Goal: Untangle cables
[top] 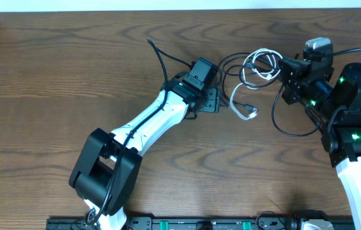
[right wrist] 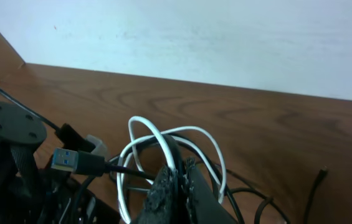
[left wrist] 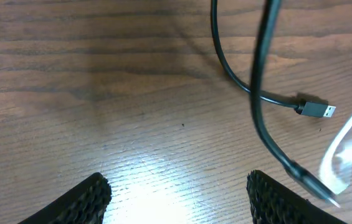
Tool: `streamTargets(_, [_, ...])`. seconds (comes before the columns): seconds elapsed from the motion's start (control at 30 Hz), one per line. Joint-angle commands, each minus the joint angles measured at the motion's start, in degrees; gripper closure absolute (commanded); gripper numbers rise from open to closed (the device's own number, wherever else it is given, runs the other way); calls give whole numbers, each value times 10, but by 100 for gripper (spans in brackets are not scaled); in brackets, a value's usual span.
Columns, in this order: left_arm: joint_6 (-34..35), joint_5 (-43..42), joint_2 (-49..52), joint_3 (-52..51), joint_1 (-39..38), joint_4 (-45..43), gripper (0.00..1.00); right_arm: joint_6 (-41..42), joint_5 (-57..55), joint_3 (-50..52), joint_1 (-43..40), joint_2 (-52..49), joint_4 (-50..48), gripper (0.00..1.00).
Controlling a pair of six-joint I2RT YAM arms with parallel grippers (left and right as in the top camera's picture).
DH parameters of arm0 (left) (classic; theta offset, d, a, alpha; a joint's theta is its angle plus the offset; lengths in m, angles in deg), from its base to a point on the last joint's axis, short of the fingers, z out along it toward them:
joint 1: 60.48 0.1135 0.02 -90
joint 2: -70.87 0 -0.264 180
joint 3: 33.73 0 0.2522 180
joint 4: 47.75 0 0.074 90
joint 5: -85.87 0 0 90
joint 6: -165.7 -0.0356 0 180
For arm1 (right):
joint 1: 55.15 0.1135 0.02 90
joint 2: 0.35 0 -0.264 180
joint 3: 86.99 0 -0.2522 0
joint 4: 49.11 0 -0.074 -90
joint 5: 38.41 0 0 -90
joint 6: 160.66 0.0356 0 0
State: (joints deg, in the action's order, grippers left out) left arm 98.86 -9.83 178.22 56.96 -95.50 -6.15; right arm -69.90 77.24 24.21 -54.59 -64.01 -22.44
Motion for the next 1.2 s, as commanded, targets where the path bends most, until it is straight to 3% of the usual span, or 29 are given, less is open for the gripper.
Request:
streamTargets(0.0, [16, 3, -16, -1, 1, 0, 29, -13, -18, -12, 3, 3, 18, 99])
streamTargets(0.1, [16, 3, -16, -1, 1, -6, 28, -39, -20, -12, 3, 0, 46, 99])
streamTargets(0.13, [15, 3, -16, -1, 1, -8, 22, -49, -20, -12, 3, -2, 56, 99])
streamTargets(0.17, [15, 3, -16, -1, 1, -11, 9, -59, -20, -12, 3, -3, 64, 99])
streamTargets(0.2, [5, 0, -18, -1, 1, -15, 7, -73, -20, -12, 3, -5, 75, 99])
streamTargets(0.4, [-32, -10, -51, -1, 1, -36, 6, -110, -4, -12, 3, -31, 105, 99])
streamTargets(0.57, [-63, -10, -80, -1, 1, -40, 6, -155, 76, -12, 3, -54, 114, 99])
streamTargets(0.87, [-204, -58, -118, -1, 1, -52, 6, -200, 122, -12, 3, -71, 129, 99])
streamTargets(1.0, [-215, -63, -141, -1, 1, -69, 7, -231, 155, -11, 3, -71, 142, 99])
streamTargets(1.17, [-283, -191, -158, -1, 0, -72, 8, -240, 171, -11, 3, -72, 143, 99])
